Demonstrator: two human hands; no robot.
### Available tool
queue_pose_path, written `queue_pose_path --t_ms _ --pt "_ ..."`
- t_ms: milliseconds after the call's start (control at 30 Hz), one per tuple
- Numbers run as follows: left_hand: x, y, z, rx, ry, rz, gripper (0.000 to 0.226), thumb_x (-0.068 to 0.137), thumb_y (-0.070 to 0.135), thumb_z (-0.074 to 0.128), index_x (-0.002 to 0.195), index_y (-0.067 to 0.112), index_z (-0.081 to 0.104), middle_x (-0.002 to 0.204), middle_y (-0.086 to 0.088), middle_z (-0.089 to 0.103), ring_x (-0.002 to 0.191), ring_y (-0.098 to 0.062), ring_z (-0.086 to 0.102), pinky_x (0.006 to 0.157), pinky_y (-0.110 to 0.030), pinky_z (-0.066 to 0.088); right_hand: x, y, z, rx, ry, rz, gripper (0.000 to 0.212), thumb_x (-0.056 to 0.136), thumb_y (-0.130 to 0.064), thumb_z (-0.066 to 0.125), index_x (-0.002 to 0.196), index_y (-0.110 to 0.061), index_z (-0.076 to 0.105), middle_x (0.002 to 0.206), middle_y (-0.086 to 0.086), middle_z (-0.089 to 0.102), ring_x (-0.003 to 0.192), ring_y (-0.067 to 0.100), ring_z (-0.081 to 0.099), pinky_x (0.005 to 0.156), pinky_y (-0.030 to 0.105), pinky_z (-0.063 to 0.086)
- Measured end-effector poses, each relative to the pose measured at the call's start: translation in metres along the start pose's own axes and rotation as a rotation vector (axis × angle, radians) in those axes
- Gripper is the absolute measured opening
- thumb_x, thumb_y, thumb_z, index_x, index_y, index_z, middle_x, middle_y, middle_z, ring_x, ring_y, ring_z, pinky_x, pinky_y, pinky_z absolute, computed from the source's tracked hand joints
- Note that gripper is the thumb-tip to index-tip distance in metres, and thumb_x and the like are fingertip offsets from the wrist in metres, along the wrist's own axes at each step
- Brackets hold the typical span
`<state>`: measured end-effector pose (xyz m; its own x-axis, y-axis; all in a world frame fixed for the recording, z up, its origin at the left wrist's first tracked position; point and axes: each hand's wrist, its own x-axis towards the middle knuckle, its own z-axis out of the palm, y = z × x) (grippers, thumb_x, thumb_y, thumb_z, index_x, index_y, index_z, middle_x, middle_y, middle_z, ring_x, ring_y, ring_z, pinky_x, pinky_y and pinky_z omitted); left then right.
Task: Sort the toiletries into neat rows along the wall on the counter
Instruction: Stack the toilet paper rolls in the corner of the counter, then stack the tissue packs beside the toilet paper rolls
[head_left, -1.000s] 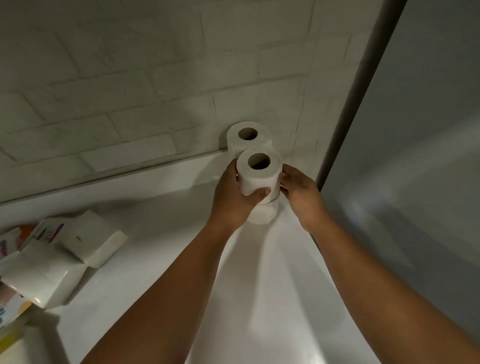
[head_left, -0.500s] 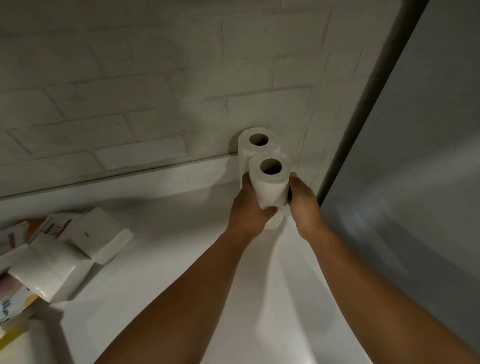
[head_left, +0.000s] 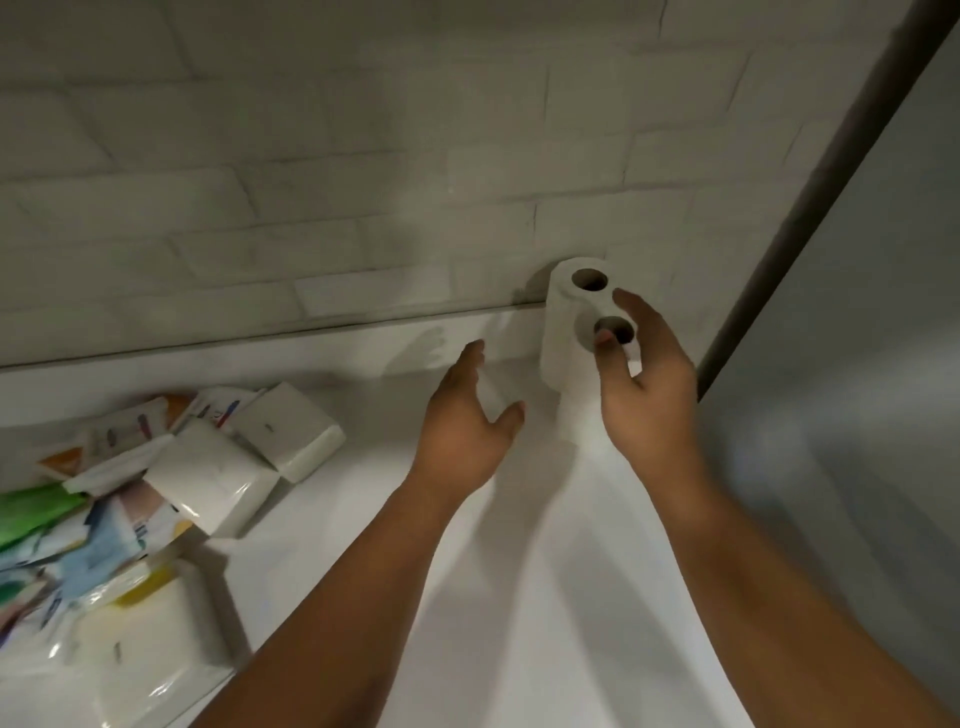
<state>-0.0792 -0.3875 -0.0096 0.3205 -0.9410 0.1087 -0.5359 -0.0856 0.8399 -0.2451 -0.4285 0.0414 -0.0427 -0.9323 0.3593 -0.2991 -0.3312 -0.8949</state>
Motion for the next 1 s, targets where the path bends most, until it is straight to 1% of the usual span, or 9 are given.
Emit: queue_pose_path --t_ms 133,200,267,433,533,633,833,933,1000 --pt "-0.022 -0.026 -0.064 0.076 0.12 0.036 0.065 0.087 0.033 0.071 0.146 0.025 0.043 0.144 0.007 0.051 0.129 -0.011 0.051 0.109 -0.032 0.043 -0.036 -0.022 0.053 0.032 -0.152 -0.04 0.035 0.095 -0.022 0.058 0.13 -0.026 0.057 0.125 -0.016 0.061 0.109 -0.002 0.056 0.105 0.022 0.043" --pt "-0.032 -0.043 -0.101 0.167 0.154 0.049 0.058 0.087 0.03 0.071 0.141 0.022 0.049 0.139 0.005 0.056 0.125 -0.012 0.053 0.103 -0.022 0.04 -0.057 -0.031 0.088 0.05 -0.247 -0.04 0.033 0.095 -0.021 0.059 0.127 -0.028 0.058 0.122 -0.03 0.056 0.113 -0.012 0.051 0.106 0.017 0.039" --pt "-0.04 -0.062 -0.137 0.235 0.173 0.066 0.053 0.087 0.025 0.072 0.136 0.017 0.054 0.134 0.002 0.06 0.122 -0.014 0.055 0.099 -0.019 0.038 -0.078 -0.038 0.123 0.081 -0.323 -0.027 0.034 0.094 -0.02 0.06 0.127 -0.025 0.059 0.122 -0.028 0.056 0.118 -0.012 0.05 0.106 0.015 0.038" --pt "-0.049 -0.13 -0.213 0.393 0.191 -0.032 0.048 0.084 0.018 0.073 0.13 0.011 0.06 0.128 -0.008 0.065 0.117 -0.025 0.06 0.095 -0.021 0.038 -0.136 -0.042 0.204 -0.007 -0.537 0.164 0.038 0.09 -0.025 0.065 0.127 -0.022 0.058 0.124 -0.01 0.061 0.113 0.009 0.058 0.096 0.023 0.046" --pt "-0.049 -0.169 -0.242 0.471 0.137 -0.105 0.052 0.086 0.022 0.073 0.134 0.011 0.057 0.134 -0.012 0.06 0.124 -0.03 0.055 0.105 -0.034 0.043 -0.164 -0.036 0.243 -0.196 -0.696 0.248 0.049 0.089 -0.034 0.064 0.134 -0.019 0.052 0.129 0.0 0.059 0.116 0.018 0.058 0.098 0.031 0.047" --pt "-0.046 -0.2 -0.262 0.535 0.061 -0.192 0.056 0.09 0.027 0.067 0.141 0.014 0.049 0.142 -0.011 0.052 0.129 -0.031 0.048 0.107 -0.042 0.043 -0.186 -0.038 0.274 -0.287 -0.832 0.373 0.059 0.091 -0.04 0.059 0.143 -0.016 0.043 0.137 0.005 0.054 0.122 0.022 0.055 0.098 0.029 0.043" --pt "-0.04 -0.223 -0.277 0.588 -0.062 -0.251 0.063 0.093 0.03 0.063 0.148 0.015 0.036 0.14 -0.013 0.053 0.129 -0.032 0.049 0.107 -0.045 0.044 -0.207 -0.044 0.318 -0.076 -0.76 0.6 0.028 0.091 -0.032 0.055 0.111 -0.012 0.061 0.106 0.003 0.068 0.1 0.023 0.062 0.092 0.039 0.05" --pt "-0.042 -0.228 -0.28 0.541 -0.002 -0.227 0.057 0.092 0.032 0.062 0.143 0.016 0.043 0.126 -0.013 0.061 0.115 -0.033 0.057 0.096 -0.047 0.051 -0.21 -0.045 0.325 0.036 -0.692 0.683 0.023 0.092 -0.028 0.055 0.109 -0.013 0.061 0.101 0.003 0.067 0.093 0.02 0.063 0.078 0.03 0.048" --pt "-0.046 -0.229 -0.281 0.492 0.089 -0.18 0.049 0.089 0.034 0.064 0.132 0.013 0.052 0.113 -0.012 0.065 0.103 -0.033 0.061 0.086 -0.047 0.055 -0.211 -0.043 0.323 0.137 -0.641 0.745 0.023 0.092 -0.028 0.057 0.11 -0.014 0.061 0.098 -0.001 0.067 0.09 0.017 0.063 0.08 0.029 0.049"
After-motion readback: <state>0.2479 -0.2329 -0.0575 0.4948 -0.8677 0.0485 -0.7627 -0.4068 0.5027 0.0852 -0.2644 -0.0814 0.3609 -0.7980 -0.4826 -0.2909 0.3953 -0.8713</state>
